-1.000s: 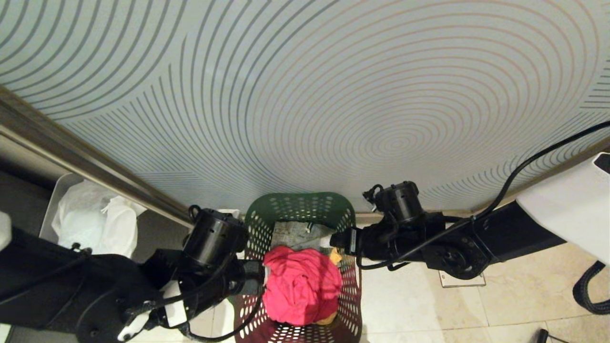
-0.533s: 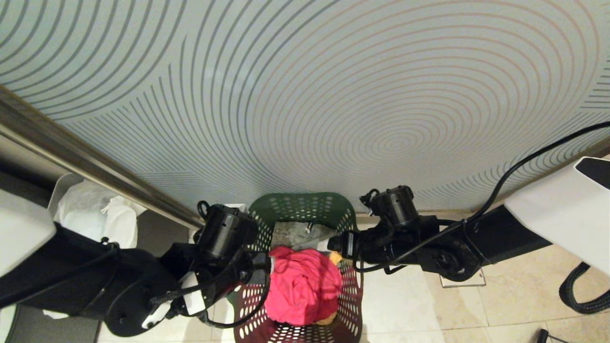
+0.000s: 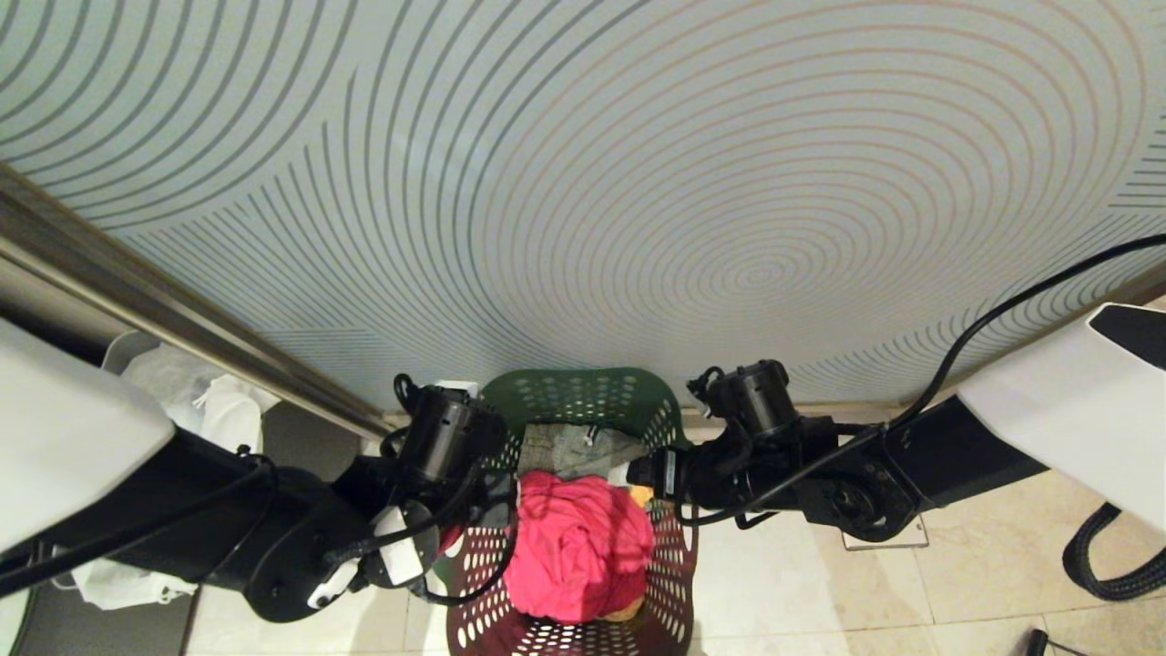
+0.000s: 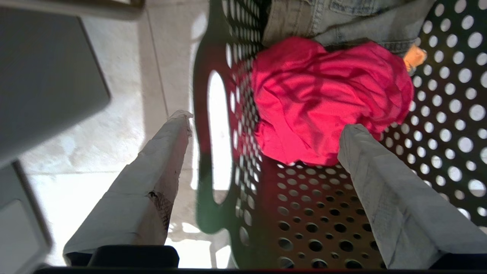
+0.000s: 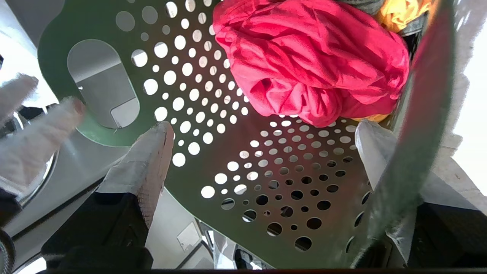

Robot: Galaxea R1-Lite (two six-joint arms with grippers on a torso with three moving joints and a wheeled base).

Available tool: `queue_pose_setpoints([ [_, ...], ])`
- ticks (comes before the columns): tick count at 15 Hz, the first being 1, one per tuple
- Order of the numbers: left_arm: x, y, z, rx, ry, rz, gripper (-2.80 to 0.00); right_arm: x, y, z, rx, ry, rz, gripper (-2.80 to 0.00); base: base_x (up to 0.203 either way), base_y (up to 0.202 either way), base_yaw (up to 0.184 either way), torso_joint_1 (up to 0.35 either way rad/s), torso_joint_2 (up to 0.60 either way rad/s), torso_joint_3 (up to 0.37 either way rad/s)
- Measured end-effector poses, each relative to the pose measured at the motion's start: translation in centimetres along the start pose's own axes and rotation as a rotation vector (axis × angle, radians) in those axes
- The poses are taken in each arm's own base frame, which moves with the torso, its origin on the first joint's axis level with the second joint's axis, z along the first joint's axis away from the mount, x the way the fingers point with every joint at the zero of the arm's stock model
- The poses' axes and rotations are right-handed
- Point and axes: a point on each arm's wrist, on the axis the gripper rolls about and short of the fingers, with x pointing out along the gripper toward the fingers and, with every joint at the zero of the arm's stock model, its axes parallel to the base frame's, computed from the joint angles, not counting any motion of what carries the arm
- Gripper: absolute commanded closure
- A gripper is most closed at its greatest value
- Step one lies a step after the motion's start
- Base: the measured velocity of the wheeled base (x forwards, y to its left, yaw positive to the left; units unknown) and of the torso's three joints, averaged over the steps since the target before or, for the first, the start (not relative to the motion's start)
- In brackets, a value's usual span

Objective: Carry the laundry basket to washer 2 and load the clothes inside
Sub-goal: Pick up the clothes basket and put it beside the washing machine

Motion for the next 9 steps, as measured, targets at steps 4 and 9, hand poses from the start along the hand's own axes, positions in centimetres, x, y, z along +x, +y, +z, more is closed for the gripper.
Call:
queue_pose_setpoints([
  [4,0.2,1.1,0.6,0.018,-0.018,0.065,-2.80,0.1,0.1,0.1,-0.001,-0.001,0.002,-2.80,0.000,0.000,0.000,0.000,0.00,0.000],
  [9,2.4,1.7,-1.0,0.027,0.039,0.106,-2.80,0.2,0.0,0.1,-0.001,-0.001,0.004,-2.80,0.000,0.000,0.000,0.000,0.00,0.000],
])
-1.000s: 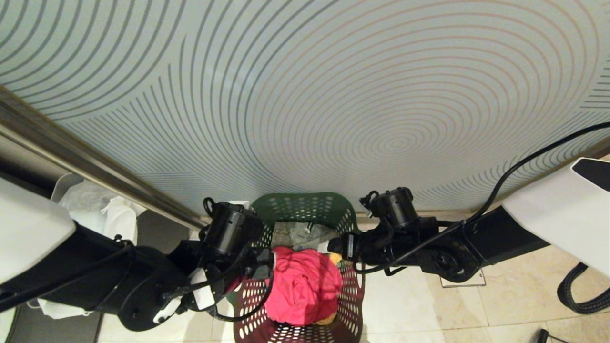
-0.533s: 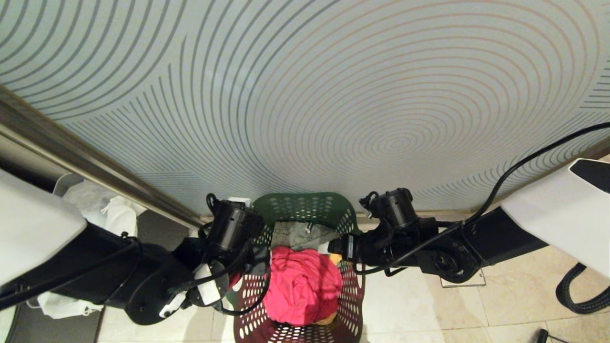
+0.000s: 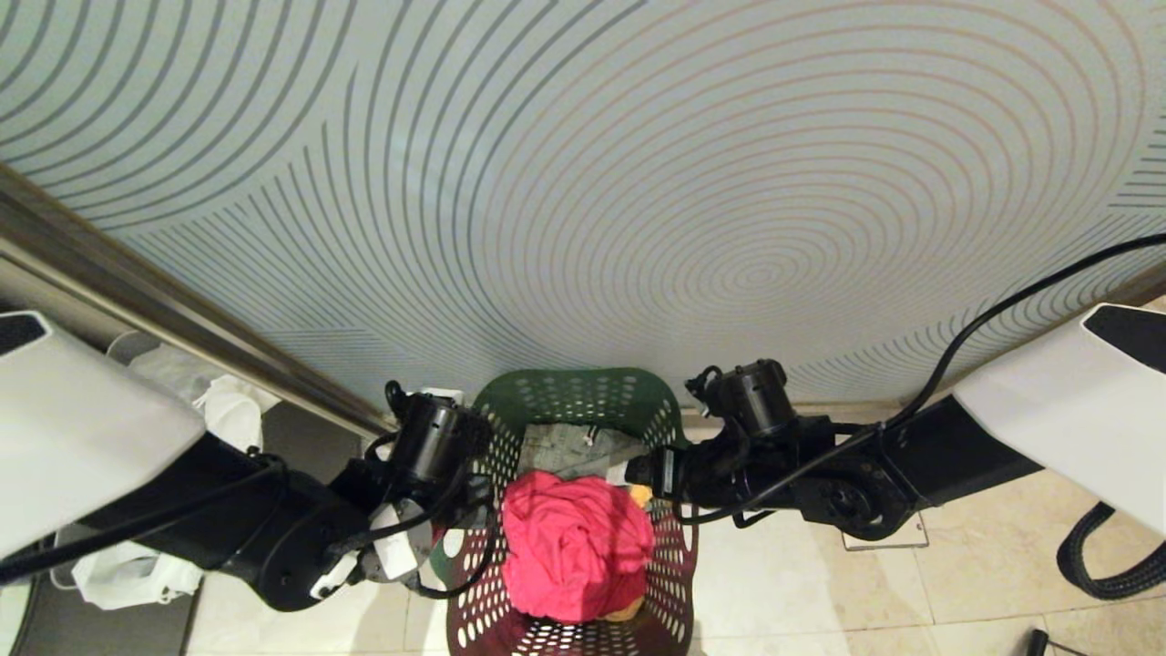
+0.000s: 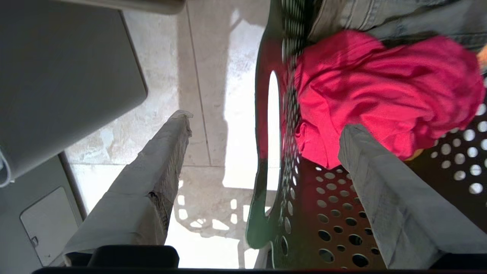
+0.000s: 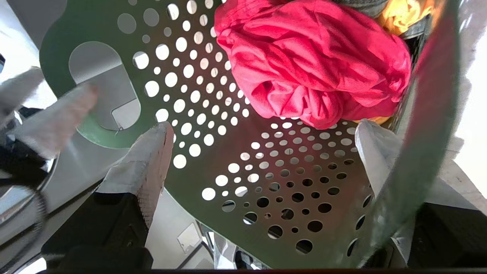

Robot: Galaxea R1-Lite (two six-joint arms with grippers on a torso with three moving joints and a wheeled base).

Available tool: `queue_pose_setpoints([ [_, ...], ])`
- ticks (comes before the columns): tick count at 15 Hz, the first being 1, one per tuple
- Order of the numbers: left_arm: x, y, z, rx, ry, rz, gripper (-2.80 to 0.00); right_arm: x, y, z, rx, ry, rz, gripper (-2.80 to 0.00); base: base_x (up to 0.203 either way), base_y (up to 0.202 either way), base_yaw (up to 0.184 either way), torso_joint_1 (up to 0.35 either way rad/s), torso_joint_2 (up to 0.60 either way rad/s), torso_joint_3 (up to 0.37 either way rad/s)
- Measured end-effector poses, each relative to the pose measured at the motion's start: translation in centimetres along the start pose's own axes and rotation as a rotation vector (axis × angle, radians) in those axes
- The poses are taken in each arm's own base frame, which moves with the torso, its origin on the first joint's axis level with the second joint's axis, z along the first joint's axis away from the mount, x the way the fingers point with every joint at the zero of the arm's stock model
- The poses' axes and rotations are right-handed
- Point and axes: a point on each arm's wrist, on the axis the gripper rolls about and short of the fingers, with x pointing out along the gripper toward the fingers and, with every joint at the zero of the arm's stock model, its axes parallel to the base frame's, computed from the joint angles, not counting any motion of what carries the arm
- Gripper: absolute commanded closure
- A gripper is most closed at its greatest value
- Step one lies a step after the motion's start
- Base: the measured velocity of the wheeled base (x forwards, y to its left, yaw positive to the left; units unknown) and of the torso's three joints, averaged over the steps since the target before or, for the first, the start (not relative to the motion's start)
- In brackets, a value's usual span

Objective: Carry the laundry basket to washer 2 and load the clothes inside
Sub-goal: Pick up the clothes basket and put it beside the washing machine

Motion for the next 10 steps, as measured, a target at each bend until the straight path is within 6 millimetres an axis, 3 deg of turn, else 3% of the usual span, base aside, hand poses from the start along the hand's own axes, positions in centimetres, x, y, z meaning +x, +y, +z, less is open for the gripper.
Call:
queue_pose_setpoints([
  [10,2.9,-0.2,-2.2,-0.155,0.134,-0.206,-2.80,0.7,-0.1,0.2,-0.006,-0.038,0.026,-2.80,0.000,0.000,0.000,0.000,0.00,0.000],
])
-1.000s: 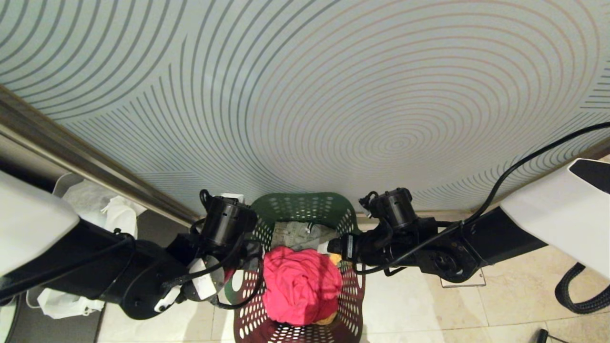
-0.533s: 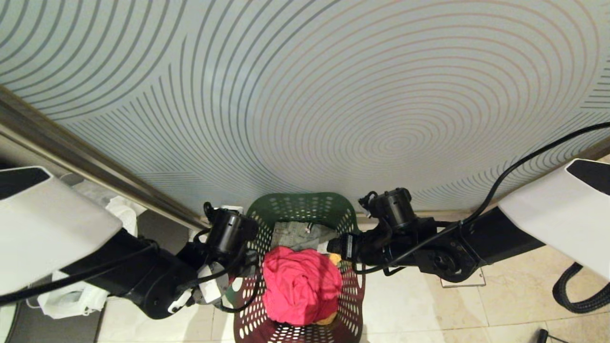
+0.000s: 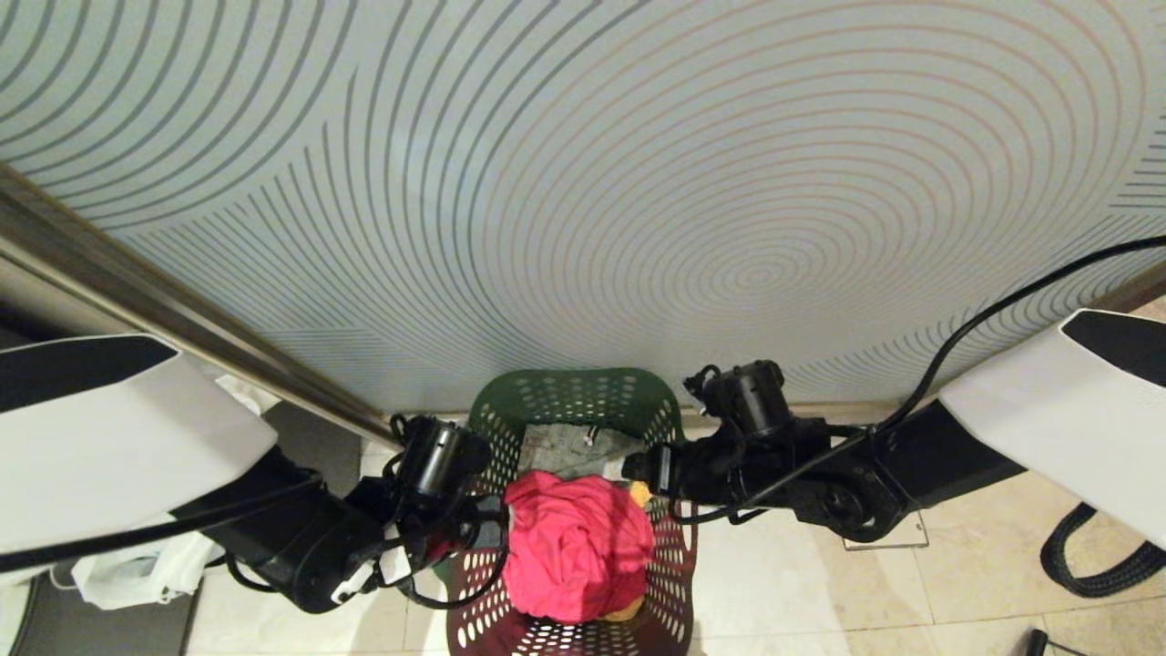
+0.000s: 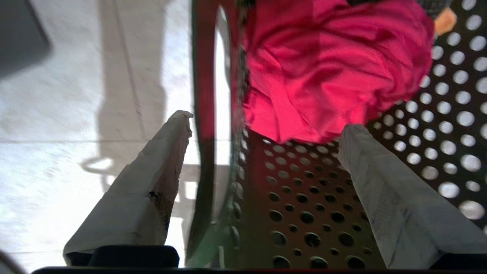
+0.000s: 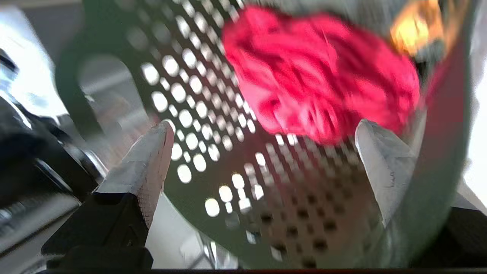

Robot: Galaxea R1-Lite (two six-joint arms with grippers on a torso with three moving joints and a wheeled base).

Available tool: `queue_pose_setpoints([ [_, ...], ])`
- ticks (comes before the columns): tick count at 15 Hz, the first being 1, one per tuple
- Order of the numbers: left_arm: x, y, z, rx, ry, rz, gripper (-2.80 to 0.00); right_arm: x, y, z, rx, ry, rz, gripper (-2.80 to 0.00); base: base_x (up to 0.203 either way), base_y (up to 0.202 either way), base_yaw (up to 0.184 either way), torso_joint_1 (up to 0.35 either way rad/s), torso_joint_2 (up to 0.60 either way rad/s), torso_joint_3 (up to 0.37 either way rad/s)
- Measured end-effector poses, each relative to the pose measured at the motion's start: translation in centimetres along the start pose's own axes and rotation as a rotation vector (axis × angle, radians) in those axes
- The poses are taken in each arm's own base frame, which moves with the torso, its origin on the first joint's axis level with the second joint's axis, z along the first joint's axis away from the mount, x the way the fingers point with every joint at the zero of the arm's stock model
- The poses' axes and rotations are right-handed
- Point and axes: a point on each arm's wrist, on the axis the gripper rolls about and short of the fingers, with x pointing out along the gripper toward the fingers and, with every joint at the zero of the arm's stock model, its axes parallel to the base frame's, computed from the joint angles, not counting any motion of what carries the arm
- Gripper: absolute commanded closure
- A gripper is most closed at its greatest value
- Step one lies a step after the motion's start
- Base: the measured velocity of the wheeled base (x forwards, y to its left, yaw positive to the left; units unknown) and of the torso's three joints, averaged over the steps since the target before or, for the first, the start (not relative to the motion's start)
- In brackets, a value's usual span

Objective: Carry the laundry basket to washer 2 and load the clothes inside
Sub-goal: Pick up the clothes basket and put it beside the washing machine

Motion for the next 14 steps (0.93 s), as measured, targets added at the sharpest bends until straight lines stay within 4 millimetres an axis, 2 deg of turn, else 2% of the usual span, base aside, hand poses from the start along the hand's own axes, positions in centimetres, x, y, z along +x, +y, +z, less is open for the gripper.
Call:
queue_pose_setpoints([
  [9,0.8,-0.6,-0.6,-0.130,0.096,-0.148,-2.80,2.2,-1.1,-0.8,-0.006,-0.027,0.011,-2.80,0.000,0.000,0.000,0.000,0.00,0.000],
  [14,0.8,-1.2,0.6,-0.166,0.072,-0.187,-2.80,2.8,-1.4,-1.1,-0.005,-0.016,0.002,-2.80,0.000,0.000,0.000,0.000,0.00,0.000],
])
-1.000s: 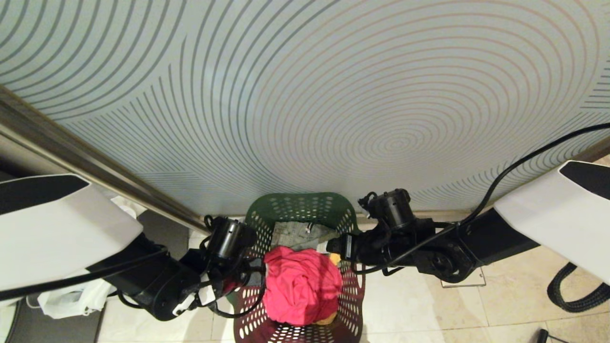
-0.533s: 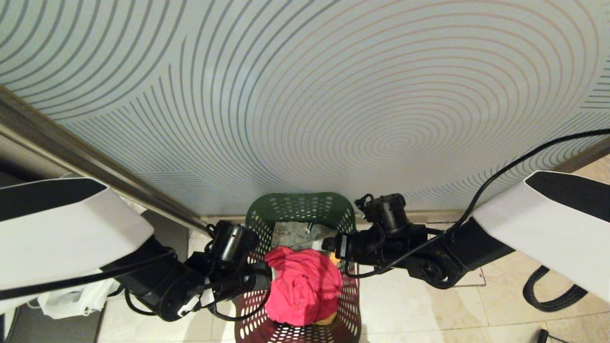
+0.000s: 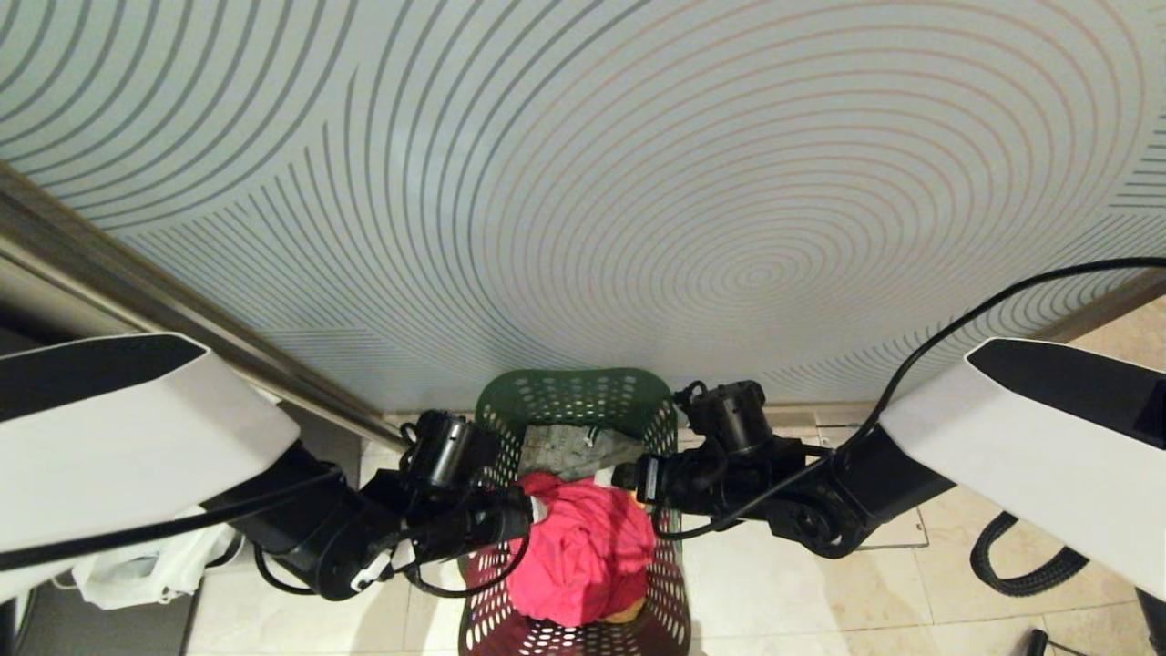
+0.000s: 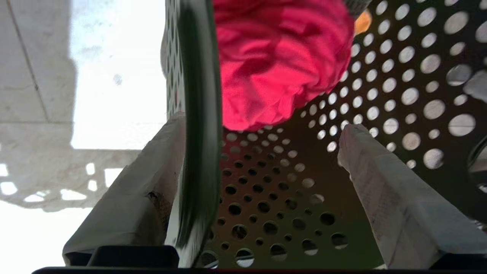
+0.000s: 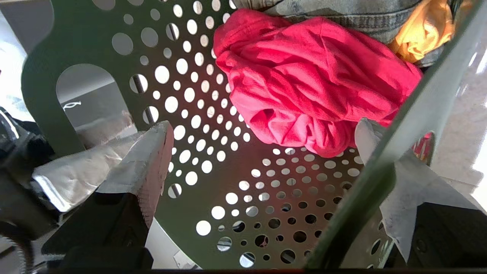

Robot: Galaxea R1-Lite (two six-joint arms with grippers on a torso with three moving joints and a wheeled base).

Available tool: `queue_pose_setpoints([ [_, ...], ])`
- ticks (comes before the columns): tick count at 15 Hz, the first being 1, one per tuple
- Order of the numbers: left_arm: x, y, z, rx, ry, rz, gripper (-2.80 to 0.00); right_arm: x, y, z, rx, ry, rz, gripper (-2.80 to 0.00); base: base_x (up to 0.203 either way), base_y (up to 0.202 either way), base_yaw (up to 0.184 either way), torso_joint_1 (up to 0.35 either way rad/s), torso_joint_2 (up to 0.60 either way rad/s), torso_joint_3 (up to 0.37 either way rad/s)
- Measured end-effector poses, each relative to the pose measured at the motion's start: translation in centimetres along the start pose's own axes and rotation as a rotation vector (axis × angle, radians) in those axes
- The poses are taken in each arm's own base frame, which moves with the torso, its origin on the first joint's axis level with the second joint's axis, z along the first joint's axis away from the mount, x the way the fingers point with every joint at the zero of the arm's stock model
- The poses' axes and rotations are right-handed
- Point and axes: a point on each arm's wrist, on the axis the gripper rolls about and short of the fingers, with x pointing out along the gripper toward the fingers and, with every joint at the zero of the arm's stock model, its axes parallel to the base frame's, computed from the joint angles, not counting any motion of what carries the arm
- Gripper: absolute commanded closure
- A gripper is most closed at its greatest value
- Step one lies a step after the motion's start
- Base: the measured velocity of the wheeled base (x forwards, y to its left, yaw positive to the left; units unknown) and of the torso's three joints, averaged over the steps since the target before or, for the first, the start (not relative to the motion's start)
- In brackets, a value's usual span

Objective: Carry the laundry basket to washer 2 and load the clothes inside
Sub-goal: Pick up the clothes basket and put it beside the washing machine

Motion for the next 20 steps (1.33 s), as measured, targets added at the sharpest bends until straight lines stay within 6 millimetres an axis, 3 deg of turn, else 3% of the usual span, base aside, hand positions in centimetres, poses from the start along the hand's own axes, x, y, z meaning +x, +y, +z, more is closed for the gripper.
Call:
queue_pose_setpoints([
  [12,-0.4,-0.8,1.4,-0.069,0.014,-0.039,-2.80,0.7,-0.2,0.2,-0.004,-0.002,-0.003,-2.80,0.000,0.000,0.000,0.000,0.00,0.000],
  [20,0.1,-0.2,0.1,-0.065,0.075,-0.009,-2.80,1.4,-0.2,0.2,-0.005,-0.006,0.004,-2.80,0.000,0.000,0.000,0.000,0.00,0.000],
])
